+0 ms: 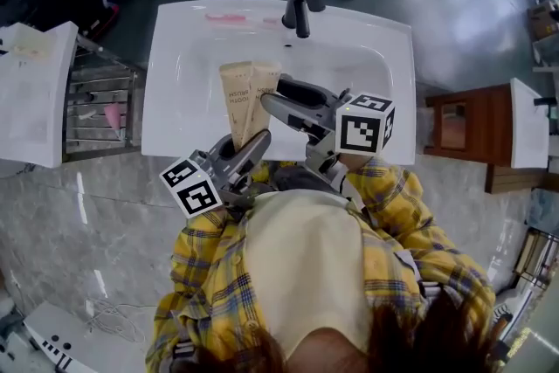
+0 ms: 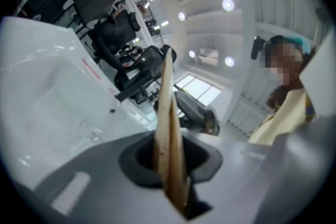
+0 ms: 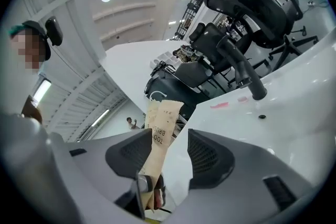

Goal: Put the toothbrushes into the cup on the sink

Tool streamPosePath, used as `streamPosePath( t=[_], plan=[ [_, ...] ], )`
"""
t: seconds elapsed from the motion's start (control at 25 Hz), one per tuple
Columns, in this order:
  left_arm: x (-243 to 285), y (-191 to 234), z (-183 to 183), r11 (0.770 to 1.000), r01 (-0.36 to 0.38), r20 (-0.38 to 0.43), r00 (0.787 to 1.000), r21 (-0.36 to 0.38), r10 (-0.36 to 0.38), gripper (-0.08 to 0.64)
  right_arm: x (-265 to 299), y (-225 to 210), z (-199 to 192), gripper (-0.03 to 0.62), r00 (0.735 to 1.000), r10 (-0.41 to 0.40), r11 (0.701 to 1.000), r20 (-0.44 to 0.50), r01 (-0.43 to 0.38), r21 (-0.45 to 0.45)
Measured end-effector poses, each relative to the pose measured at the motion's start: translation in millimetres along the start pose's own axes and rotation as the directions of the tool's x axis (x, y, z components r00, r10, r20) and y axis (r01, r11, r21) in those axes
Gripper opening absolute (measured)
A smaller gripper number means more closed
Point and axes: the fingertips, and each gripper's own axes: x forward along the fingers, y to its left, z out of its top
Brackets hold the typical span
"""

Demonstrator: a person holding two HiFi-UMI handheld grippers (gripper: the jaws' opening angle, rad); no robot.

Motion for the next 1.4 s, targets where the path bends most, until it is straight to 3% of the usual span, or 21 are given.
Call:
streamPosePath(
  t=[0.28, 0.4, 0.52, 1.4],
  plan=[
    [2.2, -5.6, -2.2, 0.995, 0.072, 0.013, 0.997, -0.075, -0.071, 0.048, 0.1, 4.0, 2.2, 0.176, 0.999, 0.049, 0.999, -0.011, -0.049, 0.018],
    [4.8, -6.9, -4.6, 0.992, 0.085, 0.005, 0.996, -0.091, -0.085, 0.048, -1.8, 8.4, 4.8, 0.098, 0.996, 0.093, 0.995, -0.004, -0.093, 0.039],
    [5.2, -8.0, -3.2, 0.993, 0.083, 0.012, 0.997, -0.088, -0.083, 0.048, -3.1, 10.6, 7.3, 0.061, 0.993, 0.117, 0.991, 0.015, -0.118, 0.066],
    [4.7, -3.7, 9.1, 0.994, 0.070, 0.060, 0.996, -0.083, -0.065, 0.062, -1.7, 8.5, 20.3, 0.046, 0.991, 0.130, 0.983, 0.020, -0.131, 0.129]
  ],
)
